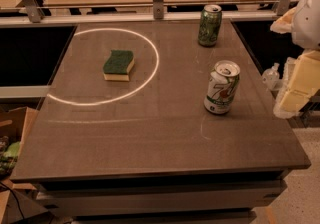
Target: Move 7up can near sponge
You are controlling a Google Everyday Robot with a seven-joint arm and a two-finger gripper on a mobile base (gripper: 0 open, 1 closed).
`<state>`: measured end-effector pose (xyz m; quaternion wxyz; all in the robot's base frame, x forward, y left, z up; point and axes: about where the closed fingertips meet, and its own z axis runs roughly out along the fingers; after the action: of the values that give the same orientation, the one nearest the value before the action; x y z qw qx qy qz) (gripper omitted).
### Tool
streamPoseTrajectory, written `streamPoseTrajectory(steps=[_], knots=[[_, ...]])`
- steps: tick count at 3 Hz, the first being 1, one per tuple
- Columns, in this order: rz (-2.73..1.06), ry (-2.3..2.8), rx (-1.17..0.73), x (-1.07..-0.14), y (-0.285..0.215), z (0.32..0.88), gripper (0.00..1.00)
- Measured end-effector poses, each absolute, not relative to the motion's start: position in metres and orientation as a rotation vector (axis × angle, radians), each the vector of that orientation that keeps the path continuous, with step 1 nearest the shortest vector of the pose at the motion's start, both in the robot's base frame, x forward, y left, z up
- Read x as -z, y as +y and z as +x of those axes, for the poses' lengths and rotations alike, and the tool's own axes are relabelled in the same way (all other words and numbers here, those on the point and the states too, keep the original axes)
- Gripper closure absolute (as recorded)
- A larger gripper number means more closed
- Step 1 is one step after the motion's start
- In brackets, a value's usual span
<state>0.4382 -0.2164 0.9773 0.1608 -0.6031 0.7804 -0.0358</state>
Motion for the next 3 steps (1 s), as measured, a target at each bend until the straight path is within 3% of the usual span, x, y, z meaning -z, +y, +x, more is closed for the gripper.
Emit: streamPoseTrajectory(steps=[3], knots=[[-1.430, 2.327, -0.027, -0.970, -0.237, 0.429, 0.00]])
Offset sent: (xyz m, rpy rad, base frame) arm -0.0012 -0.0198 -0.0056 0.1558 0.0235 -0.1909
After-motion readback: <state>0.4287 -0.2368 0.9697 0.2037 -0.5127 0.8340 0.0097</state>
